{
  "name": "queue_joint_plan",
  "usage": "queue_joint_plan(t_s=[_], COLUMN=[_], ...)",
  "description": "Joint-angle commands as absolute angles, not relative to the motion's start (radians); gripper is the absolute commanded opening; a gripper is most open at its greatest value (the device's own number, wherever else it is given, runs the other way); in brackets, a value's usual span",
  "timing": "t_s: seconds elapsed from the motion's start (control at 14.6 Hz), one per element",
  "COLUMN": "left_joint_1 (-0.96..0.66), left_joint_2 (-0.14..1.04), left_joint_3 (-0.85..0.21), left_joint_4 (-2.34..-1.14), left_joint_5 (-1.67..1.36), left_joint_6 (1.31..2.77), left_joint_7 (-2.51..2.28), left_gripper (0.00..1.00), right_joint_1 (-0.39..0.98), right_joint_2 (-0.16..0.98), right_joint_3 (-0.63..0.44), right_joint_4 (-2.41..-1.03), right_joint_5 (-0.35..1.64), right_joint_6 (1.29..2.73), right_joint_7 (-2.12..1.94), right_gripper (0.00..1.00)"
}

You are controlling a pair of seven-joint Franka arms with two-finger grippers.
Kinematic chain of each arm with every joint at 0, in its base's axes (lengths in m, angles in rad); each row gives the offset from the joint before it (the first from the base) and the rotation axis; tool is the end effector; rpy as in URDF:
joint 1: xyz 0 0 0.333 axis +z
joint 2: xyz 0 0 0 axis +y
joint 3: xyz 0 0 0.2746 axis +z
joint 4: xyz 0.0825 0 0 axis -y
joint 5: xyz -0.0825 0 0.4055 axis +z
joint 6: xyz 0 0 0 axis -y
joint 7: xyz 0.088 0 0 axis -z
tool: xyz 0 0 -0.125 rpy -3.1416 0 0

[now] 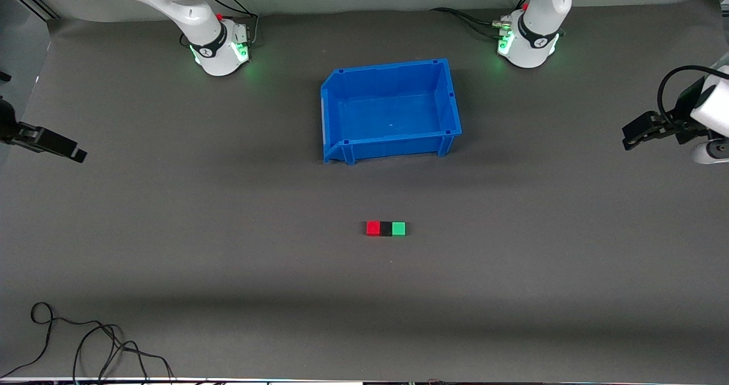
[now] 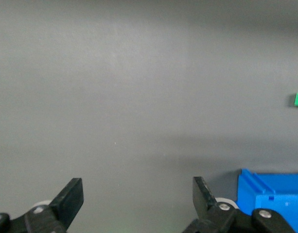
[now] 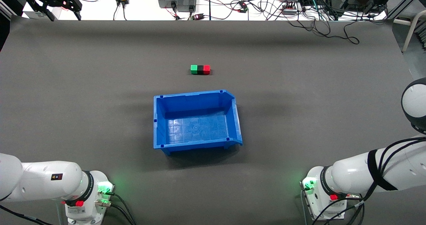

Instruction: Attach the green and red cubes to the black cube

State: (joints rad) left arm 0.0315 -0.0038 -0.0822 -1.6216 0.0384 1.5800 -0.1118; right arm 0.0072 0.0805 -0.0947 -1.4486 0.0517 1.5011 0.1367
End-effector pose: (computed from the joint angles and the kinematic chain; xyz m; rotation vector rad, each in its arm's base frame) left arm 0.5731 -0.0244 0.5431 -3.0981 -0.0930 0.0535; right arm 0.5889 -0.0429 0.5723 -3.0790 0.3418 0.0445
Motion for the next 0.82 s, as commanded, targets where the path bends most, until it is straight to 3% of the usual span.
queue_joint_plan(t_s=[0.0, 0.75], left_joint_1=[-0.031, -0.015], left_joint_2=[0.000, -0.006], left_joint_3=[-0.026, 0.002], left_joint_4=[-1.569, -1.572], left_joint_5=[0.041, -0.014], left_joint_6=[1.480, 1.540], left_joint_7=[-0.058, -0.014], left_gripper=[1.00, 1.00], right_joint_1=[-0.017, -0.002], right_joint_2=[0.045, 0.048], right_joint_3=[-0.072, -0.074], right_joint_4=[-1.503, -1.505], right_joint_5=[0.025, 0.038], right_joint_6=[1.543, 1.582], right_joint_7=[0.000, -0.021], right_gripper=[1.00, 1.00])
